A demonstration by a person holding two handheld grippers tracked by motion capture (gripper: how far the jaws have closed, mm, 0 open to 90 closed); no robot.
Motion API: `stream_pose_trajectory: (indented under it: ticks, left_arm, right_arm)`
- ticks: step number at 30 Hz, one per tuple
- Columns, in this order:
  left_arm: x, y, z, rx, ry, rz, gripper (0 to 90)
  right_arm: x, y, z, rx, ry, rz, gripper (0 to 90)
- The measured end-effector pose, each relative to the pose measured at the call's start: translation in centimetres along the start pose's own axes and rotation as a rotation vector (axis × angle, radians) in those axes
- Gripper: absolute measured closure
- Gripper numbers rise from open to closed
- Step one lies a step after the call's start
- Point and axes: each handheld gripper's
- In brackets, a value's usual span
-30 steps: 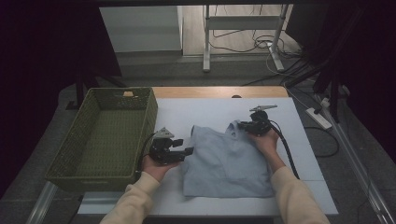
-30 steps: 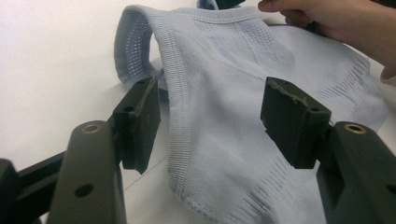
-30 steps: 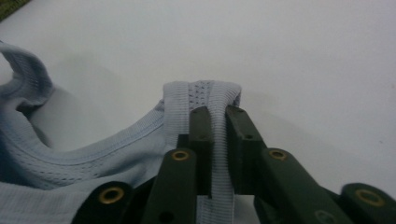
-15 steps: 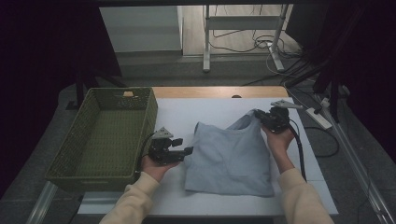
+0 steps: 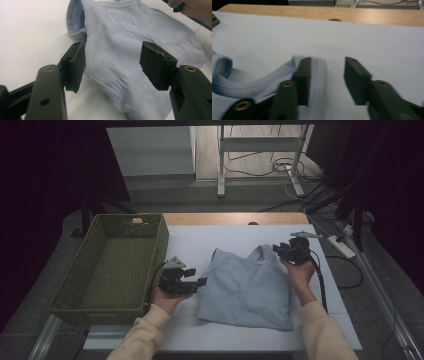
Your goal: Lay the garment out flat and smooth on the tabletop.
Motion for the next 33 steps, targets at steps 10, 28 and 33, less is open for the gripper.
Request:
stream_pose_trajectory:
  ticks: [10,28,33]
  left_arm:
    - [0.0,0.1,0.0,0.003,0.003,-0.005,37.4]
    - [0.0,0.3,0.0,0.007,-0.005,-0.008,37.2]
    - [0.0,0.4,0.0,0.008,-0.002,-0.011,36.8]
  right_arm:
    - [-5.4,3.0,0.3,0.017,0.140,-0.112,47.1]
    - [-15.2,1.2,6.4,-0.274,0.403,-0.210,65.4]
    - [-15.8,2.6,6.6,-0.231,0.442,-0.229,82.4]
Point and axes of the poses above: each handheld gripper's, and its own axes: y roughly backward along the jaws, z roughly out of its underside, x roughly to its right, and after that the axes turned 5 degrees about -x, right-handed
